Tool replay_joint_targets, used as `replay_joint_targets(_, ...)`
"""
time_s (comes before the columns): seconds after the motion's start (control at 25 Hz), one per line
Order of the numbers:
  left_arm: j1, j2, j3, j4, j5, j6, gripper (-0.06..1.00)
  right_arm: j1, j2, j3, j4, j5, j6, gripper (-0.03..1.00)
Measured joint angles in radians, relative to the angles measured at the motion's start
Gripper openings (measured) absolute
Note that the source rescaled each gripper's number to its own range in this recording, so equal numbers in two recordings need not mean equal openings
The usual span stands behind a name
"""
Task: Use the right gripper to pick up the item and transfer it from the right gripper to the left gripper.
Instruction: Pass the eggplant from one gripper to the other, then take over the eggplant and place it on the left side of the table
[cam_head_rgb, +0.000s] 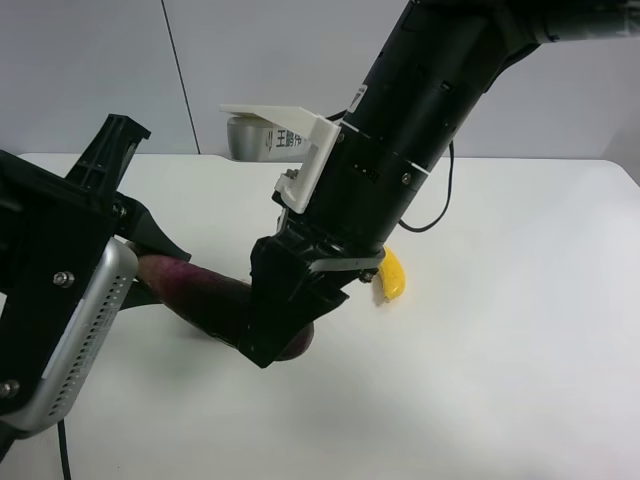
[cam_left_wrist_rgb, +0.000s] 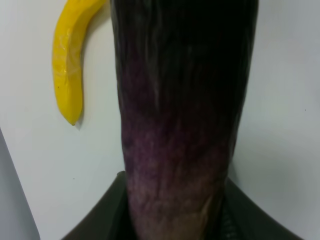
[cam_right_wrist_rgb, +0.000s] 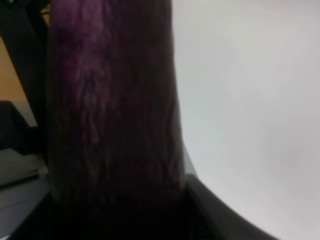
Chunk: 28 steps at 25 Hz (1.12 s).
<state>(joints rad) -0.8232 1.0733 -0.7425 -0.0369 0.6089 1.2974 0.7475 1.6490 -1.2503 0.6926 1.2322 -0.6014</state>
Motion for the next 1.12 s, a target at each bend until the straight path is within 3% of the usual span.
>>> replay_joint_targets(0.16,0.0,0.0,0.0,0.0,0.0,0.0,0.02,0.0,0.0,0.0,0.0,0.0,0.002,0.01)
replay_joint_targets(0.2,0.0,0.0,0.0,0.0,0.001,0.0,0.02,0.0,0.0,0.0,0.0,-0.002,0.004,0.09)
replay_joint_targets(0.28,0.0,0.0,0.0,-0.004,0.001,0.0,0.02,0.0,0.0,0.0,-0.001,-0.008,0.004,0.57)
replay_joint_targets(0.32,0.0,0.0,0.0,-0.005,0.002,0.0,0.02,0.0,0.0,0.0,-0.003,-0.008,0.004,0.72)
replay_joint_targets(0.4,0.0,0.0,0.0,-0.005,0.002,0.0,0.02,0.0,0.0,0.0,-0.011,-0.008,0.004,0.9)
replay_joint_targets(0.44,0.0,0.0,0.0,-0.005,0.002,0.0,0.02,0.0,0.0,0.0,-0.012,-0.008,0.004,0.94)
replay_joint_targets(0.76,0.0,0.0,0.0,-0.005,0.002,0.0,0.02,0.0,-0.026,0.0,-0.04,-0.009,0.023,1.0)
replay_joint_targets(1.12,0.0,0.0,0.0,-0.005,0.002,0.0,0.02,0.0,-0.193,0.0,-0.219,-0.01,0.186,1.0)
